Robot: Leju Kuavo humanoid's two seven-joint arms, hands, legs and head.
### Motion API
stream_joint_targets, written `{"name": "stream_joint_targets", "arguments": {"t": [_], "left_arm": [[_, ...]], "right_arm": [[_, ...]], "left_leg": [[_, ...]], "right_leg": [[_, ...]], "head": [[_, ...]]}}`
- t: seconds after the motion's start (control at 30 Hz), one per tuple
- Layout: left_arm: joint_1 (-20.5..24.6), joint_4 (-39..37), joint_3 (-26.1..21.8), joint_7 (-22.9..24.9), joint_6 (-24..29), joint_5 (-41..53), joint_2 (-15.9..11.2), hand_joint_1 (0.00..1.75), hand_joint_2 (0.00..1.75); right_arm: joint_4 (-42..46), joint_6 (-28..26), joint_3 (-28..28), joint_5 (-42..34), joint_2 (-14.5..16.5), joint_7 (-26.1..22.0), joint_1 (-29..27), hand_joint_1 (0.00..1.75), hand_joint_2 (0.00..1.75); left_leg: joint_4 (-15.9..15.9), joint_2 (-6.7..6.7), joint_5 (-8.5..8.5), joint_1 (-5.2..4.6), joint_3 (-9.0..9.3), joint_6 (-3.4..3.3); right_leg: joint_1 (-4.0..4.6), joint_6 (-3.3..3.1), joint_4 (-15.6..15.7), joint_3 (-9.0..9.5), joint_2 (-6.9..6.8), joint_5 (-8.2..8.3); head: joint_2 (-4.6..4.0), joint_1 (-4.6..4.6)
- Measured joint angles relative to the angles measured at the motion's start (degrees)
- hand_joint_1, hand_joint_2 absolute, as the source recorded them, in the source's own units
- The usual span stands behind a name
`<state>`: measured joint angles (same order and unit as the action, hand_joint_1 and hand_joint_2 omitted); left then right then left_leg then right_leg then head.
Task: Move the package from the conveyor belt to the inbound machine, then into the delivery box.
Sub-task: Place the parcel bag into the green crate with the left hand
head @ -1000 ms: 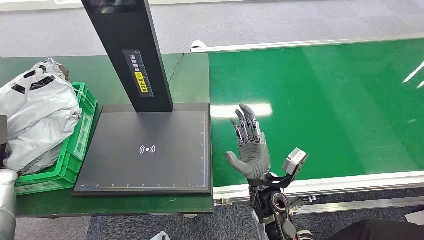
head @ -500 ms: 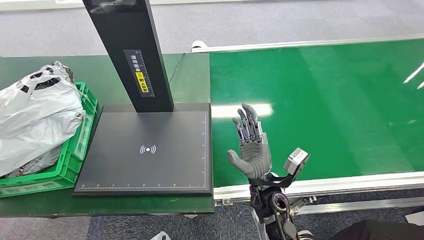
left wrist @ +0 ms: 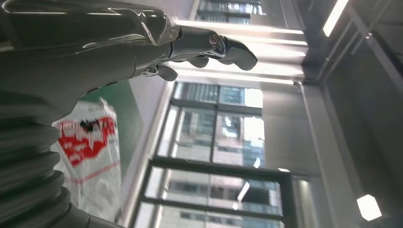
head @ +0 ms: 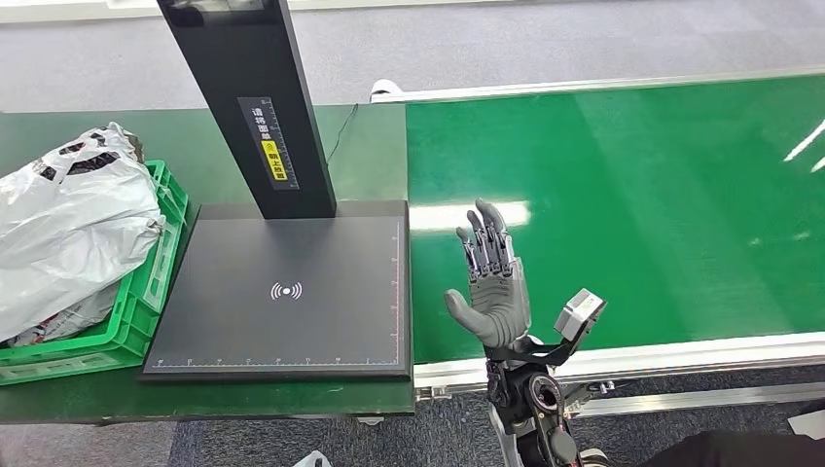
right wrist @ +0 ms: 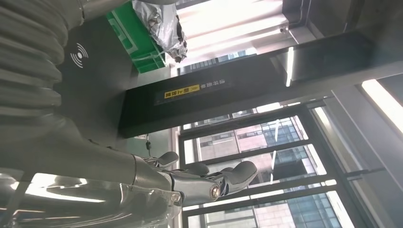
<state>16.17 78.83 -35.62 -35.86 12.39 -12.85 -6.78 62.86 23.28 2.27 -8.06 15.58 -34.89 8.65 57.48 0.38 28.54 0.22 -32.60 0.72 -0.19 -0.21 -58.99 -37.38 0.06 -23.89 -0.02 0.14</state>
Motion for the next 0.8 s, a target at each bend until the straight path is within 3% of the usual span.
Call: {"name": "stream_joint_targets", "arguments": {"t": [0.13, 0.23, 0.33, 0.4, 0.57, 0.63, 0.7, 0.77, 0.8], "left_arm": [[-8.0, 9.5, 6.1, -2.4, -1.6, 0.1, 6.2, 0.0, 1.75], [-14.9, 18.6, 11.9, -4.0, -0.8, 3.8, 12.6, 0.0, 1.75], [-20.8, 27.1, 18.0, -4.3, -3.8, 7.5, 18.5, 0.0, 1.75], [-23.4, 29.4, 23.2, -4.4, -7.5, 8.6, 20.6, 0.0, 1.75], [-25.9, 25.3, 34.1, -4.3, -17.4, 10.3, 21.7, 0.0, 1.75], [-26.5, 23.2, 37.3, -4.3, -18.8, 12.0, 21.7, 0.0, 0.87], [-27.1, 20.8, 40.4, -4.3, -19.4, 13.8, 21.6, 0.0, 0.87], [-27.3, 17.9, 43.4, -4.2, -19.7, 15.8, 21.5, 0.0, 1.75], [-27.3, 16.5, 44.7, -4.0, -19.7, 16.8, 21.4, 0.0, 1.75]], "right_arm": [[-0.1, -3.6, 0.0, 1.7, 0.0, -0.9, -0.1, 0.0, 1.75], [0.0, -8.6, 0.0, 4.5, 0.1, -1.6, -0.6, 0.0, 1.75], [1.1, -14.6, 0.2, 8.7, 0.8, -1.9, -2.6, 0.0, 1.75], [2.6, -18.2, 0.8, 11.7, 1.5, -1.7, -4.6, 0.0, 1.75], [5.7, -23.0, 3.9, 15.3, 2.7, -1.1, -10.5, 0.0, 1.75], [5.9, -23.5, 4.7, 15.5, 2.7, -1.1, -12.2, 0.0, 1.75], [6.0, -23.6, 5.1, 15.8, 2.5, -1.2, -13.2, 0.0, 1.75], [6.1, -23.7, 5.6, 16.5, 2.4, -1.3, -14.1, 0.0, 1.75], [6.1, -23.8, 5.8, 17.0, 2.3, -1.3, -14.4, 0.0, 1.75]], "left_leg": [[0.0, -0.01, 0.06, -0.07, -0.02, -0.09], [0.0, 0.01, 0.17, -0.11, -0.01, -0.23], [0.0, -0.12, 0.28, -0.16, -0.01, -0.36], [0.0, -0.27, 0.33, -0.17, -0.01, -0.4], [0.0, -0.28, 0.42, -0.11, -0.01, -0.33], [0.0, -0.28, 0.42, -0.1, 0.03, -0.33], [0.0, -0.28, 0.41, -0.11, 0.06, -0.33], [0.0, -0.28, 0.41, -0.12, 0.06, -0.34], [0.0, -0.28, 0.41, -0.12, 0.06, -0.34]], "right_leg": [[-0.07, 0.04, 0.0, 0.03, -0.01, -0.03], [-0.13, 0.12, 0.1, 0.07, 0.0, -0.07], [-0.17, 0.34, 0.2, 0.12, -0.09, -0.21], [-0.18, 0.42, 0.2, 0.19, -0.21, -0.29], [-0.15, 0.39, 0.2, 0.24, -0.21, -0.34], [-0.15, 0.38, 0.2, 0.24, -0.21, -0.34], [-0.15, 0.38, 0.2, 0.25, -0.21, -0.34], [-0.16, 0.38, 0.2, 0.26, -0.21, -0.34], [-0.17, 0.38, 0.2, 0.27, -0.21, -0.34]], "head": [[0.0, 0.02], [0.0, 0.02], [0.02, 0.02], [0.01, 0.01], [0.01, -0.01], [0.01, -0.01], [0.01, 0.0], [0.0, 0.01], [0.0, 0.01]]}}
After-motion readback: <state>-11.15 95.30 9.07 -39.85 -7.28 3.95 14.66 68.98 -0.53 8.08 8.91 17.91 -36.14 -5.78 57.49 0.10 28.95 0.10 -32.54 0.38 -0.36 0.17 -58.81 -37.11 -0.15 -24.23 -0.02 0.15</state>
